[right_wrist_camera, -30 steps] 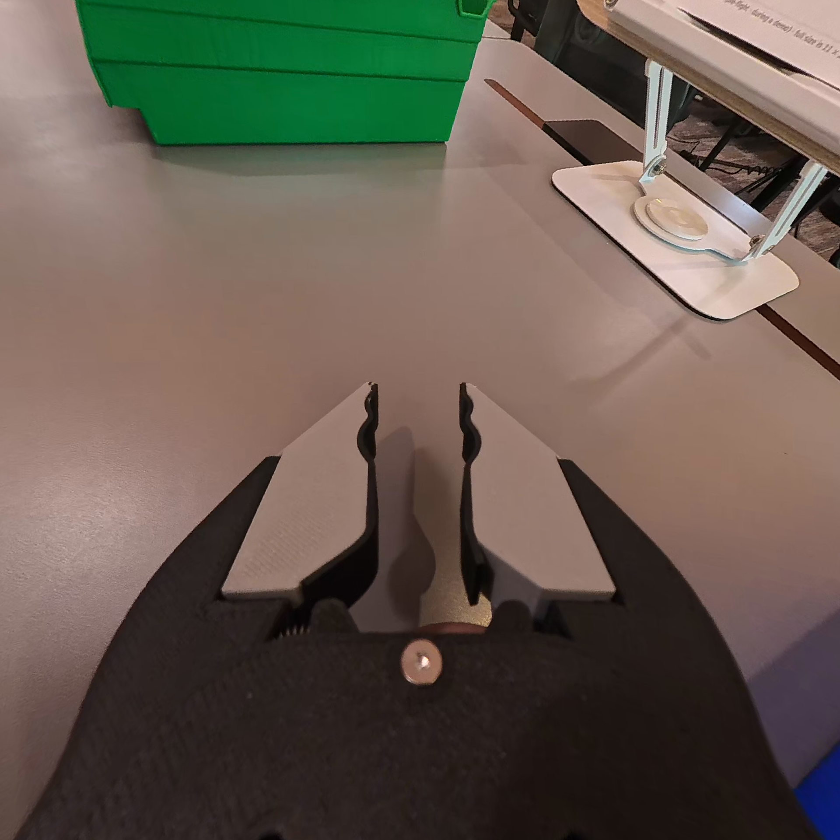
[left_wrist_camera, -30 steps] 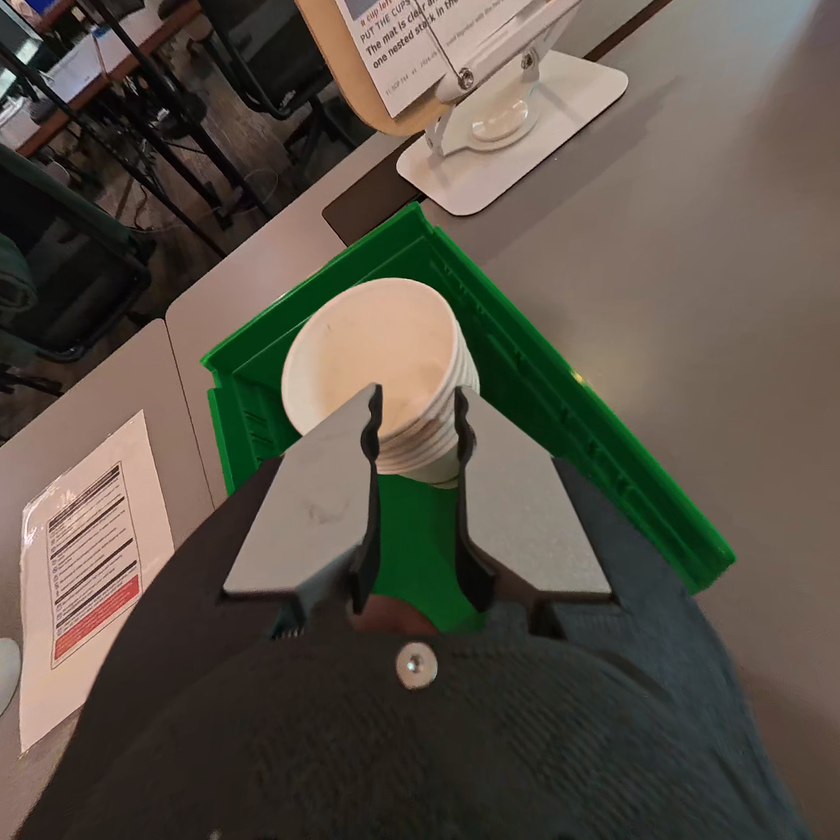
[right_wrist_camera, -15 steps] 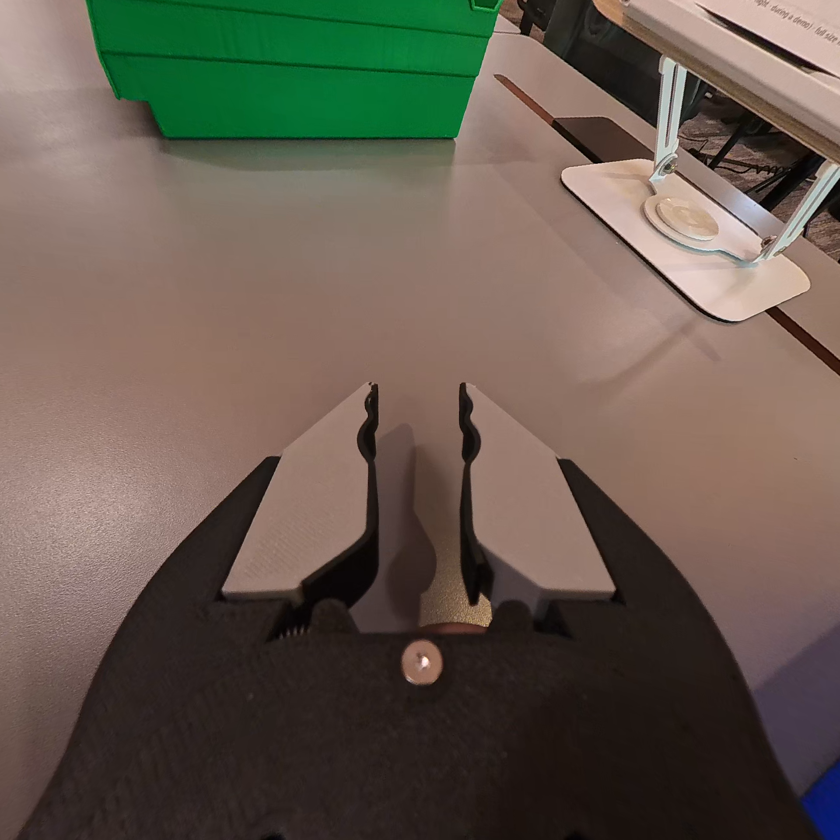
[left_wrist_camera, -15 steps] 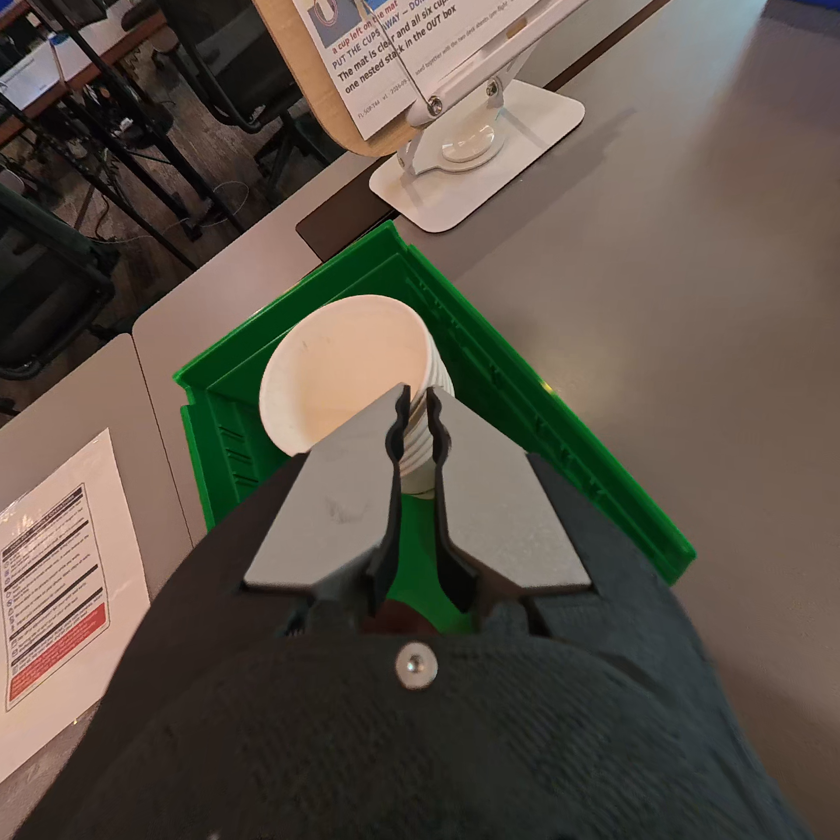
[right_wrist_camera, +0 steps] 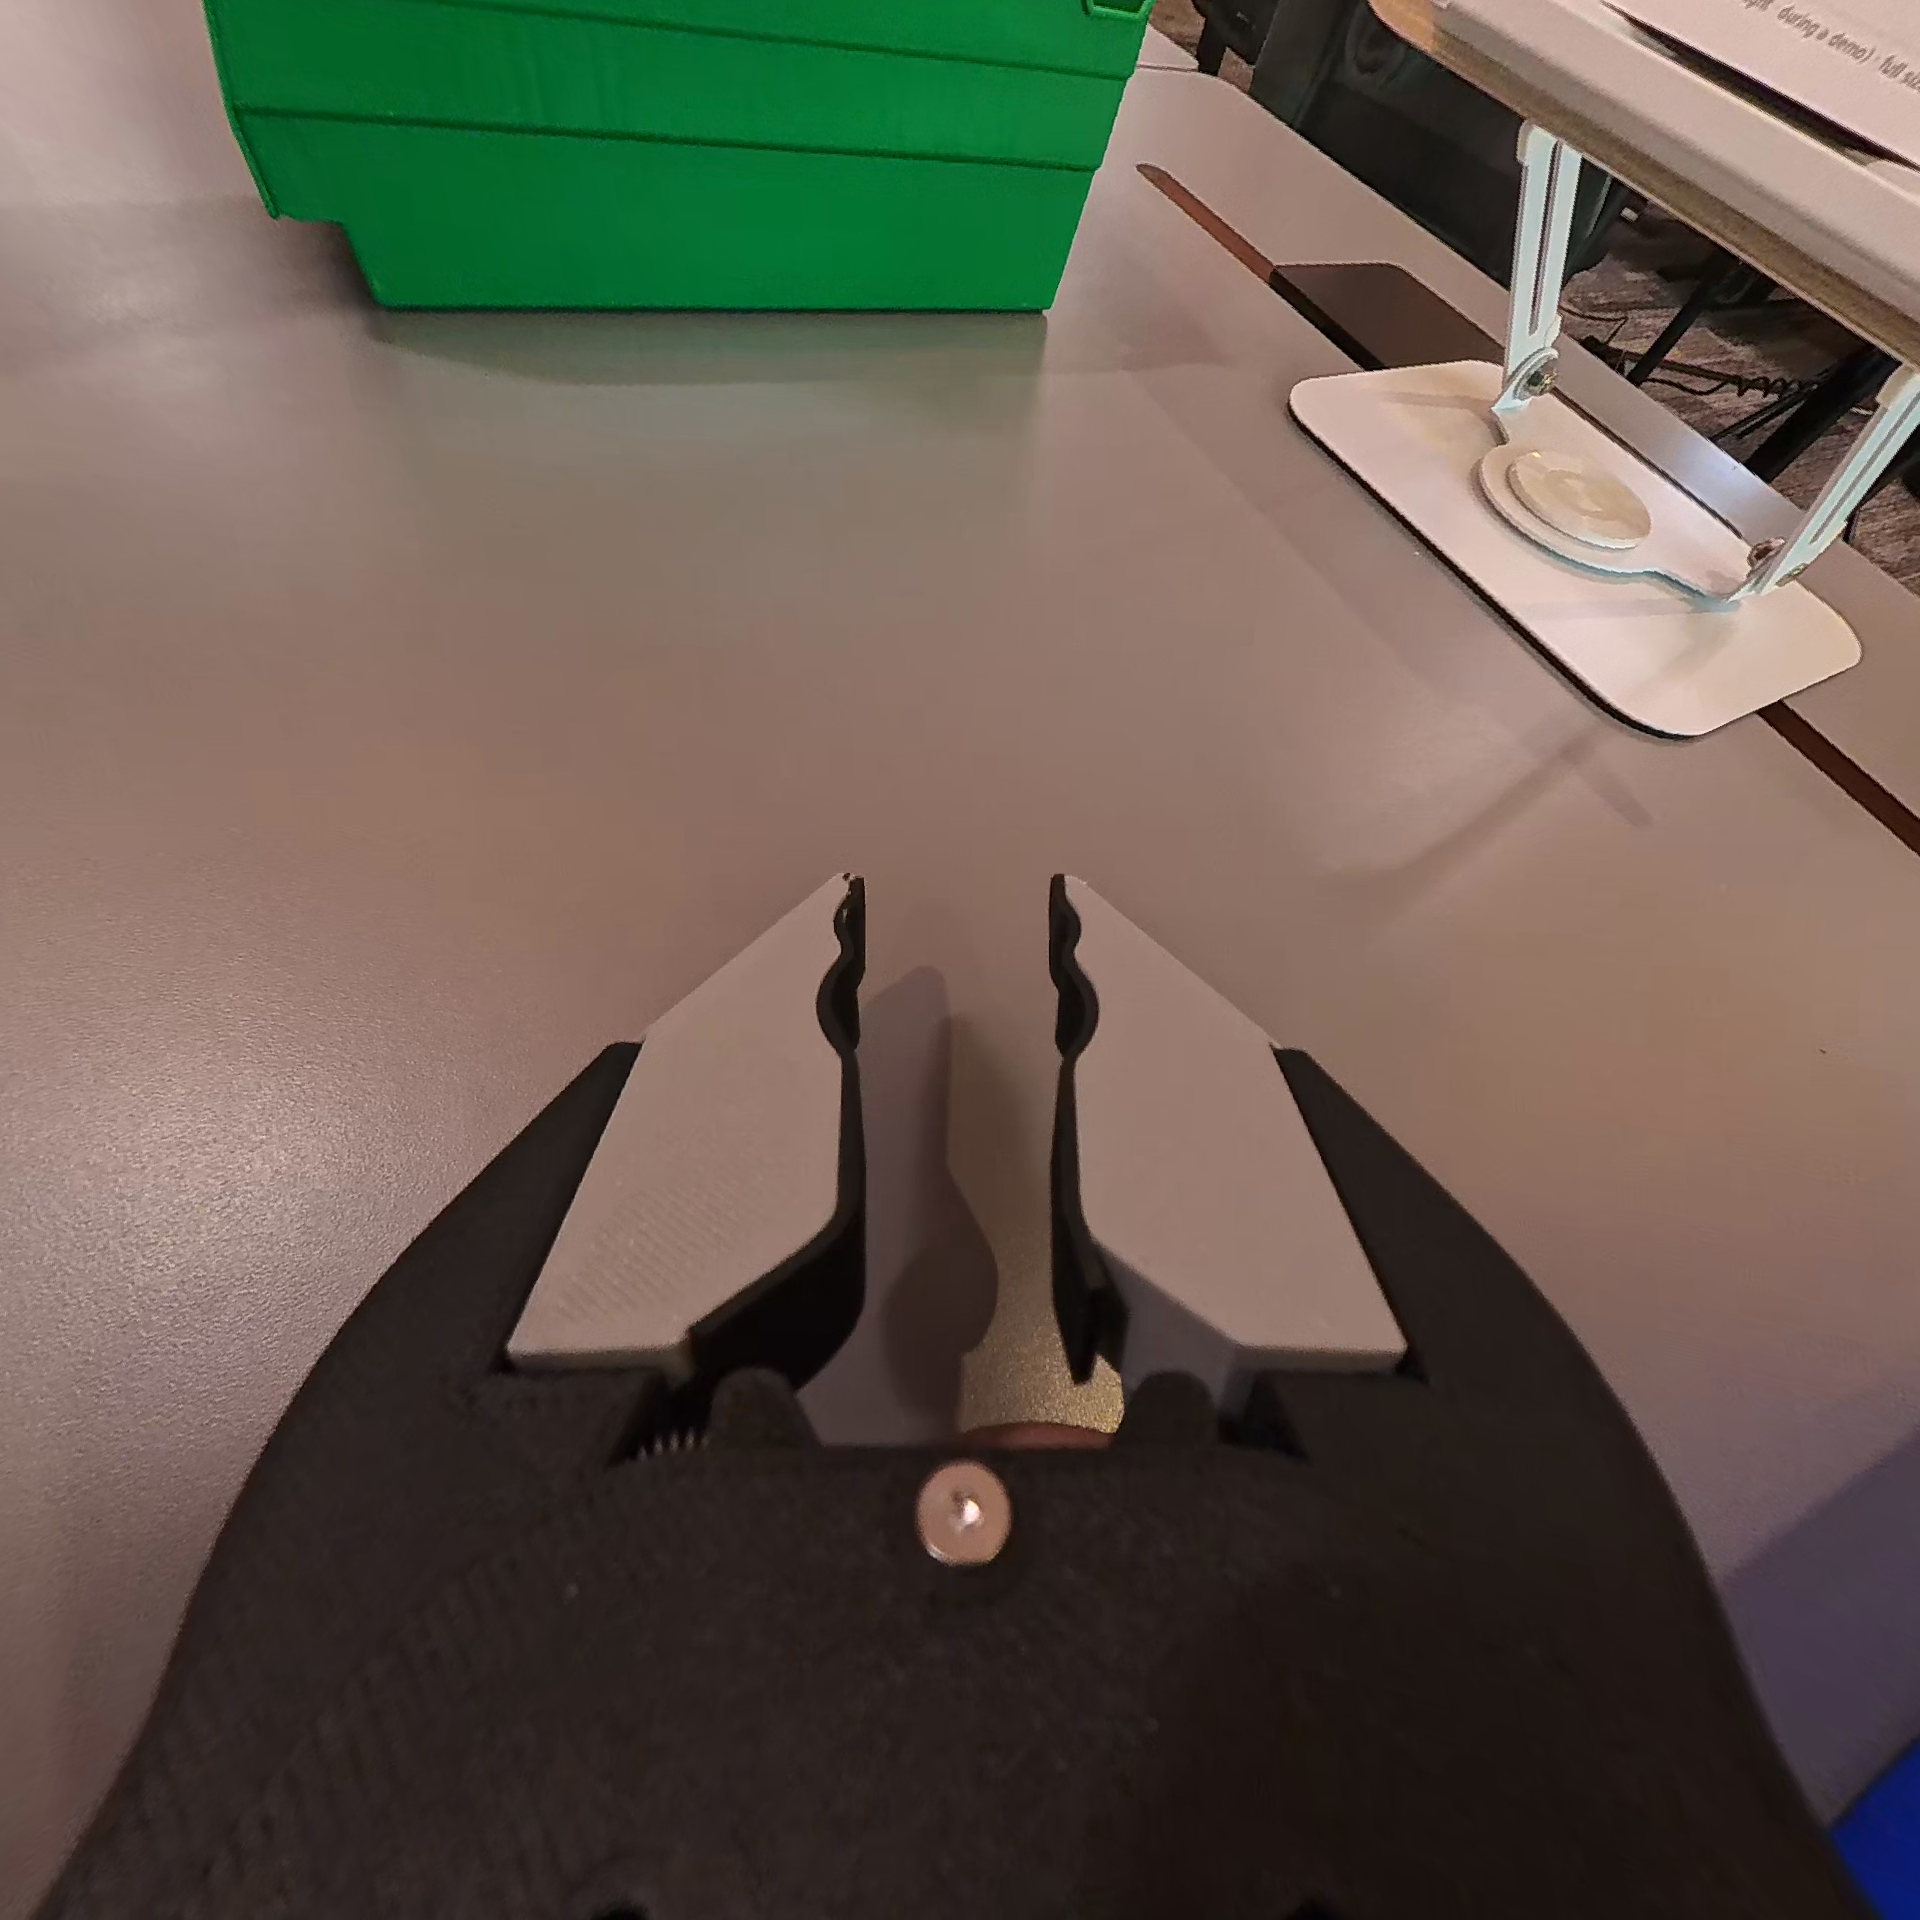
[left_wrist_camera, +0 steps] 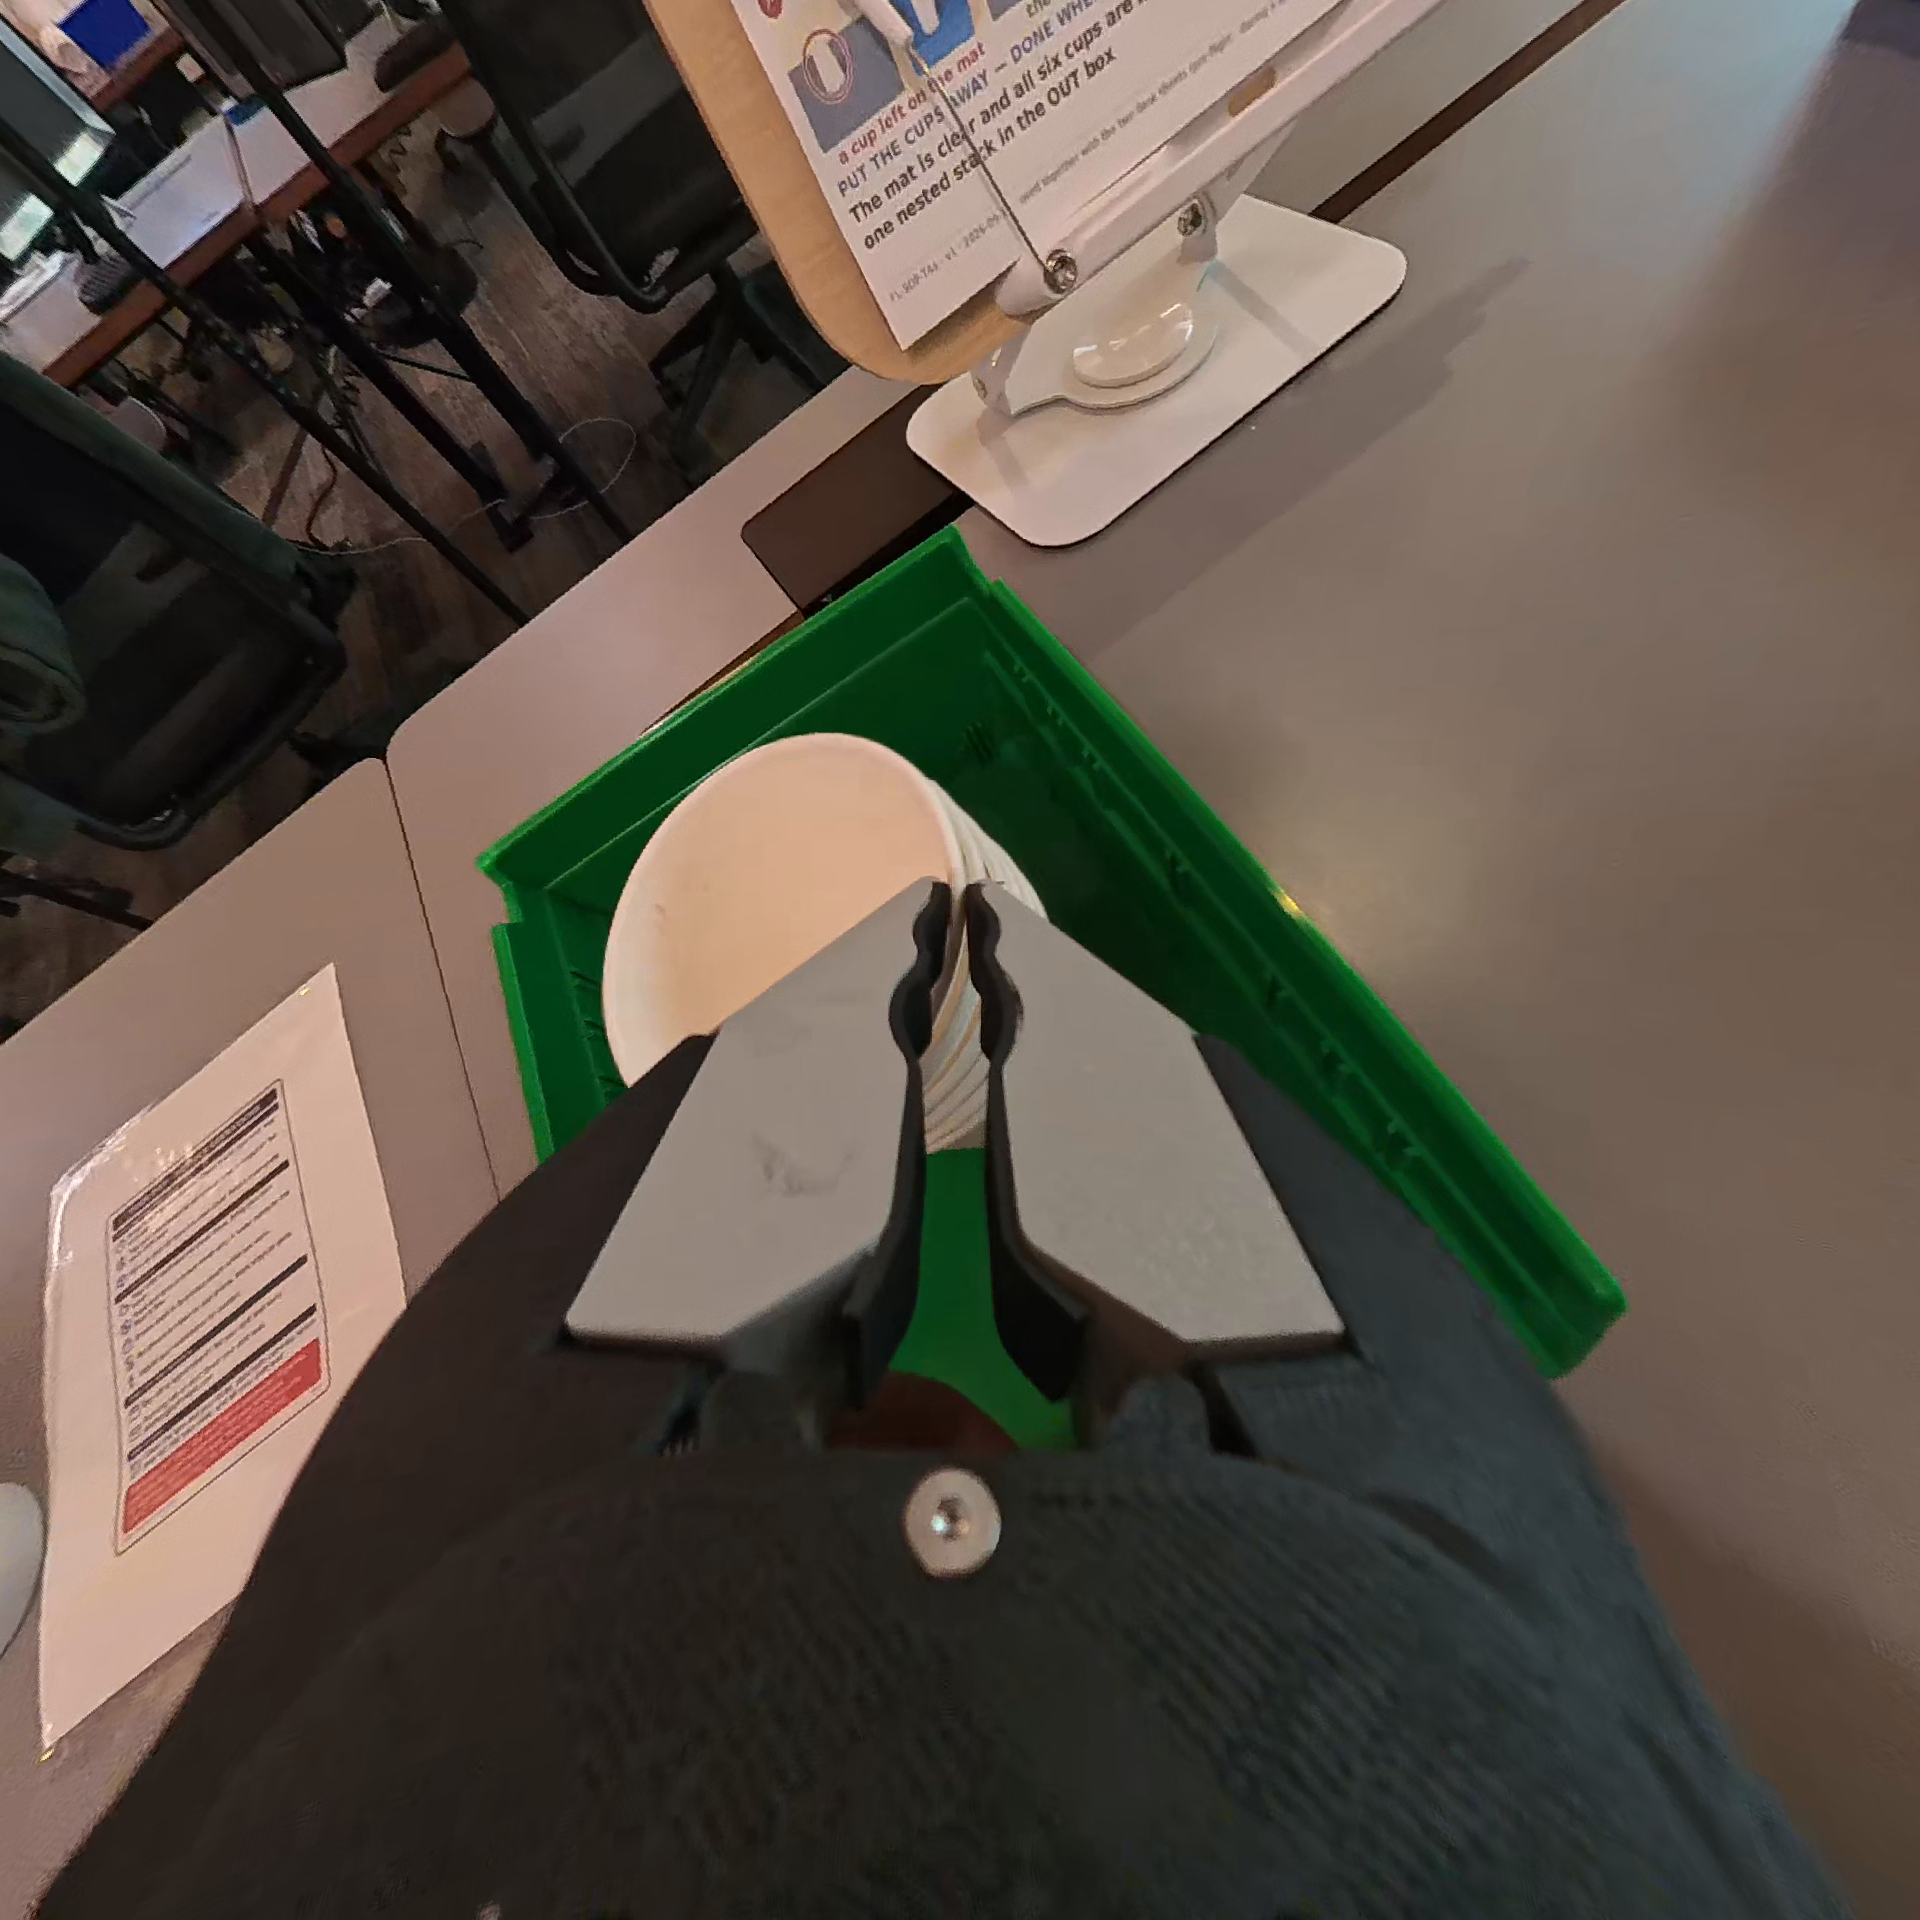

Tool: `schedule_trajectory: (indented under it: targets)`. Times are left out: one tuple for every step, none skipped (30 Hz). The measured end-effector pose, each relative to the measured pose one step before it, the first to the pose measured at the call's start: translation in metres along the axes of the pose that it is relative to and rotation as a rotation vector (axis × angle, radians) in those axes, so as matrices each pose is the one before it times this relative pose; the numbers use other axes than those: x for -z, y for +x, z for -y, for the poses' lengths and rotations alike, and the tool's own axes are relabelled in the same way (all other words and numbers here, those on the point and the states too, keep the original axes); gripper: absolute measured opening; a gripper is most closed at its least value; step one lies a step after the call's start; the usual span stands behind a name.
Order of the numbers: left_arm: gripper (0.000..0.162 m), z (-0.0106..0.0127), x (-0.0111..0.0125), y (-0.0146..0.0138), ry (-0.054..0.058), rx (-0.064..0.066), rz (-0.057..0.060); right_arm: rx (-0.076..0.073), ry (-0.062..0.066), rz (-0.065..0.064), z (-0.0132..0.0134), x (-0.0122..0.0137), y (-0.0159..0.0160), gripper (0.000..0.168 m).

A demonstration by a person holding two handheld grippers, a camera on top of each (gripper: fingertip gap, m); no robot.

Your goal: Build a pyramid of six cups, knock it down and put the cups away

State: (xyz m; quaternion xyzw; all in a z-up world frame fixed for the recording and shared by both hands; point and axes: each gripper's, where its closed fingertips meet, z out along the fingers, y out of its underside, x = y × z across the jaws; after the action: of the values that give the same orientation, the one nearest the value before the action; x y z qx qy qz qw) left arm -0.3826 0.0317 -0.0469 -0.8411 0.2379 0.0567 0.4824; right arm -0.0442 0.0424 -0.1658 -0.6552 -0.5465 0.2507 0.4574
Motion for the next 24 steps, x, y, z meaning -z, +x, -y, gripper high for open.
schedule_trajectory:
  targets:
    - [0.001, 0.00047, 0.00012, -0.00003, -0.0009, -0.0034, 0.0029, 0.0004, -0.0002, 0.0004, 0.00002, -0.00004, -0.00015, 0.033]
    - [0.001, 0.00035, 0.00021, -0.0005, -0.0025, -0.0052, 0.0065, 0.0001, 0.0, 0.0, 0.0, 0.0, 0.00001, 0.033]
    - [0.001, 0.00088, 0.00025, -0.0008, -0.0012, -0.0042, 0.0079, -0.0004, -0.0004, 0.0001, -0.00006, 0.00003, -0.00004, 0.033]
    - [0.001, 0.00144, 0.00055, -0.00152, 0.0012, -0.0038, 0.0113, -0.0005, -0.0001, 0.0003, -0.00001, -0.00003, 0.00002, 0.032]
    - [0.001, 0.00175, 0.00078, -0.00152, 0.0027, -0.0022, 0.011, -0.0002, 0.0001, 0.0002, 0.00001, -0.00001, -0.00004, 0.032]
    - [0.001, 0.00225, 0.00092, -0.0006, 0.005, 0.0003, 0.0036, 0.0004, -0.0001, 0.0002, -0.00001, 0.00004, -0.0001, 0.032]
    - [0.001, 0.00267, 0.00107, -0.00008, 0.0083, 0.0004, 0.0012, 0.0008, -0.0003, -0.0001, -0.00007, -0.00005, -0.00016, 0.032]
    - [0.001, 0.00296, 0.00119, -0.00096, 0.0092, -0.003, 0.0078, 0.0008, -0.0006, 0.0002, -0.00003, -0.00001, -0.00009, 0.032]
    - [0.001, 0.00277, 0.00124, -0.00124, 0.0073, -0.0052, 0.0107, 0.0005, -0.0009, 0.0005, -0.00016, -0.00007, -0.00008, 0.032]
    - [0.001, 0.00266, 0.00129, -0.00108, 0.0059, -0.004, 0.0089, 0.0004, -0.0003, 0.0001, 0.0, -0.00003, -0.00011, 0.032]
    - [0.001, 0.00308, 0.00128, -0.00192, 0.0073, -0.0037, 0.0149, 0.0008, 0.0003, -0.0002, 0.00004, 0.00001, -0.00001, 0.032]
    - [0.001, 0.00334, 0.00165, -0.00342, 0.0081, -0.0053, 0.0243, 0.0011, -0.0003, 0.0001, 0.00001, 0.0, -0.00015, 0.032]
    - [0.001, 0.00356, 0.00168, -0.00438, 0.0078, -0.006, 0.0303, 0.001, -0.0009, 0.0001, -0.00011, -0.00009, -0.00021, 0.032]
    - [0.001, 0.00431, 0.00219, -0.00521, 0.0109, -0.0051, 0.035, 0.001, -0.0007, 0.0001, -0.00013, -0.00001, -0.00017, 0.032]
    - [0.001, 0.00575, 0.00269, -0.0052, 0.0192, -0.0046, 0.0335, 0.0011, -0.0006, -0.0001, -0.00007, -0.00014, -0.00008, 0.032]
    - [0.001, 0.00763, 0.00345, -0.00471, 0.0287, -0.0022, 0.0289, 0.0009, -0.0002, -0.0004, -0.00002, 0.00008, -0.00006, 0.032]
    - [0.001, 0.00861, 0.00377, -0.00562, 0.0313, 0.004, 0.0311, 0.0011, -0.0001, -0.0002, 0.00004, -0.00001, -0.00011, 0.032]
    - [0.001, 0.00881, 0.00394, -0.00616, 0.0269, 0.0085, 0.0309, 0.0012, 0.0001, -0.0003, 0.00001, 0.00006, -0.00006, 0.032]
    - [0.001, 0.00897, 0.00382, -0.00512, 0.0236, 0.0083, 0.0233, 0.0011, 0.0002, -0.0006, 0.00009, 0.0, -0.00014, 0.032]
    - [0.001, 0.00908, 0.00356, -0.00408, 0.0216, 0.0047, 0.0175, 0.0002, -0.0005, 0.0, -0.0001, -0.0001, -0.00002, 0.032]
    - [0.001, 0.00848, 0.00309, -0.0024, 0.0161, 0.0001, 0.0104, -0.0006, -0.0007, 0.0003, -0.0001, -0.00002, 0.00011, 0.032]
    - [0.001, 0.00768, 0.00271, -0.0002, 0.0092, -0.002, 0.0015, -0.0004, 0.0003, -0.0002, 0.00013, 0.00002, 0.00001, 0.032]
    - [0.001, 0.00755, 0.00236, 0.00137, 0.0083, -0.0029, -0.0027, 0.0001, 0.0012, -0.0007, 0.00016, 0.00016, 0.00009, 0.032]
    - [0.001, 0.00819, 0.00206, 0.0038, 0.0125, -0.0032, -0.0097, 0.0004, 0.0004, -0.0006, 0.00015, 0.00001, 0.00013, 0.032]
